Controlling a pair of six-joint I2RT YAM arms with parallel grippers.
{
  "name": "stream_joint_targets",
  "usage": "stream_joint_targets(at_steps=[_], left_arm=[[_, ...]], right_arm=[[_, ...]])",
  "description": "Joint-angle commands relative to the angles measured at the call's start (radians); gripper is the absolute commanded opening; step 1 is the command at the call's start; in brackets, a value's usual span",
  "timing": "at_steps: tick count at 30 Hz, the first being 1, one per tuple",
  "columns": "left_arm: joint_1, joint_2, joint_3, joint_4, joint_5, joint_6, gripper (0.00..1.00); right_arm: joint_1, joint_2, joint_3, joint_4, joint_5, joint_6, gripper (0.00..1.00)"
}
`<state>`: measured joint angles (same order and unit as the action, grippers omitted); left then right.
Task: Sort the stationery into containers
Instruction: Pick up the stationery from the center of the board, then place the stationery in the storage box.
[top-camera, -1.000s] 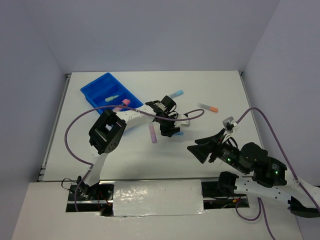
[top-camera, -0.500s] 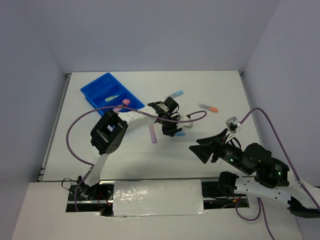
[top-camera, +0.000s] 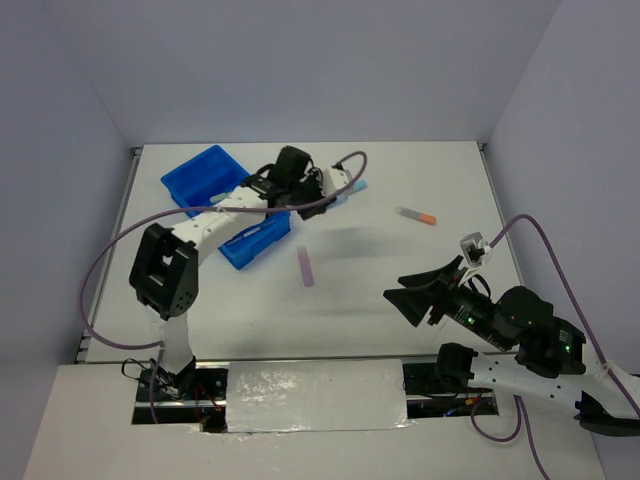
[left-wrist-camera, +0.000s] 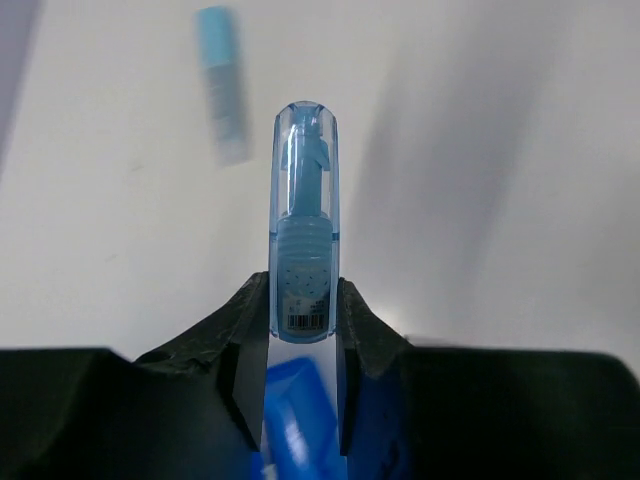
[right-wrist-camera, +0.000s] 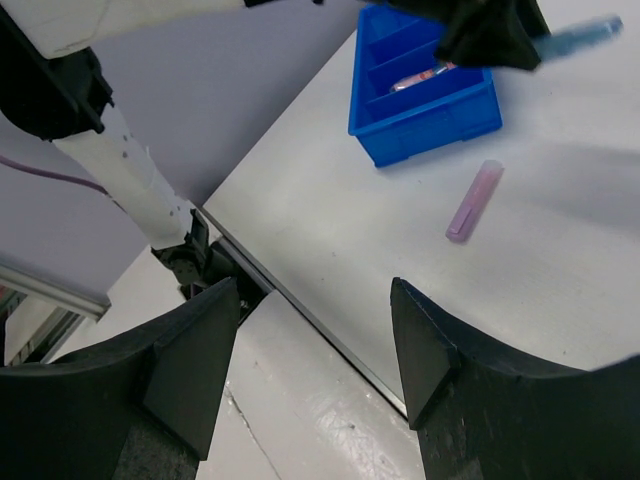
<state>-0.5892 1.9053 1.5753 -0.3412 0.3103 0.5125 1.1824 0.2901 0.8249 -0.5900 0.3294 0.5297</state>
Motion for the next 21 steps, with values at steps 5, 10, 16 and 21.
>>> stream_joint_targets(at_steps=[5, 10, 16, 21], left_arm=[[0.27, -0.107, -0.09, 0.131, -0.163, 0.003, 0.0], [0.396, -0.095, -0.124, 0.212, -0.263, 0.026, 0.0], [0.457, -0.068, -0.158, 0.268, -0.263, 0.04, 0.0], [0.483, -0.052, -0.221, 0.317, -0.292, 0.018, 0.02]], right_arm=[[0.006, -0.012, 0.013, 0.015, -0.013, -0.033, 0.69], [0.006, -0.022, -0.012, 0.033, -0.026, -0.053, 0.7], [0.006, 0.001, -0.033, 0.073, -0.084, -0.079, 0.7], [0.006, 0.034, -0.033, 0.088, -0.096, -0.108, 0.7]])
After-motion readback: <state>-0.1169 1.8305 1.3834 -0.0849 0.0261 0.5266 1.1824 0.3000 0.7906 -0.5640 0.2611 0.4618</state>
